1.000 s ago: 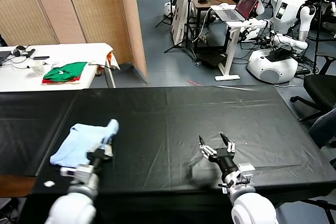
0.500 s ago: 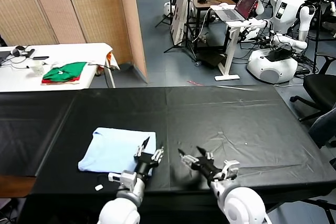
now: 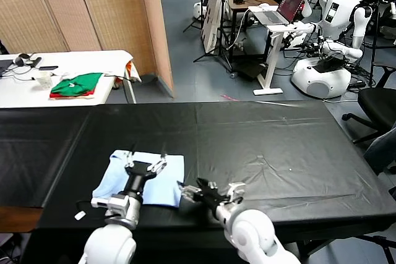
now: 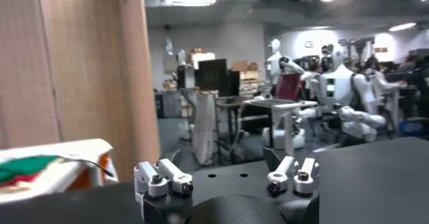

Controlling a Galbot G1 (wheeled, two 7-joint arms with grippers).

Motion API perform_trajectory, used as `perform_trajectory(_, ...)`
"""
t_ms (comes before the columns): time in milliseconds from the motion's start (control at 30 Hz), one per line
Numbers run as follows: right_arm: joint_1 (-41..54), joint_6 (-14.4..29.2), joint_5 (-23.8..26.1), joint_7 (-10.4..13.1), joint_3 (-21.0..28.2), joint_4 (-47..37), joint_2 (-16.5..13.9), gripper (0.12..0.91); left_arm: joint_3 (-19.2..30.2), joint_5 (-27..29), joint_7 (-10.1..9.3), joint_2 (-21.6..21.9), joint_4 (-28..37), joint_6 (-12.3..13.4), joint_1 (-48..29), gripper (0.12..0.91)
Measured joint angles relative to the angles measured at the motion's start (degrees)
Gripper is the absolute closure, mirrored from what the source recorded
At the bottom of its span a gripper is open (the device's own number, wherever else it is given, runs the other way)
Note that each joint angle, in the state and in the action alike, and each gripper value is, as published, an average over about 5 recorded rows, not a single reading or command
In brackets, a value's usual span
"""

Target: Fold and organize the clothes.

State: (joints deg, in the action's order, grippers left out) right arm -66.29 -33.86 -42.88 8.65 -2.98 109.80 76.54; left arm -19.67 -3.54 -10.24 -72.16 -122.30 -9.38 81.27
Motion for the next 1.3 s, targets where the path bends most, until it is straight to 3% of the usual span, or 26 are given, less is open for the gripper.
perform_trajectory(133,2.0,0.4,-0.1,-0.1,1.7,-2.9,1.1,0.312,-1.3,1.7,-0.18,-0.2,-0.7,0.0,1.5,0.123)
perform_trajectory(367,3.3,1.3,0.0,0.1,2.7,-5.6,1.8,0.760,-3.3,2.3,-0.48,-0.5,-1.9,0.4,3.6,0.123)
perform_trajectory(467,3.3,1.3,0.1,0.3,2.2,-5.7,1.8,0.862,-3.9,2.6,-0.78,-0.6,-2.2,0.6,4.3,0.123)
perform_trajectory(667,3.1,-0.7,0.2,0.6,-1.3,-4.2,-0.1,0.863,-5.0,2.5,-1.38,-0.5,-2.1,1.8,5.4,0.123)
perform_trajectory(1000,2.5,-7.4,-1.3,1.3,-10.0,0.5,-8.1,0.860,-5.2,0.7,-1.76,-0.9,-0.9,2.0,5.7,0.123)
perform_trajectory(1100,1.7,-8.2,-1.3,0.9,-11.5,2.0,-10.0,0.783,-4.9,-1.1,-2.48,-0.7,-0.9,1.8,5.6,0.123)
perform_trajectory(1300,-0.4,-8.4,-1.5,0.8,-13.8,5.3,-13.1,0.425,-3.8,-2.1,-3.30,0.0,-0.8,2.2,5.3,0.123)
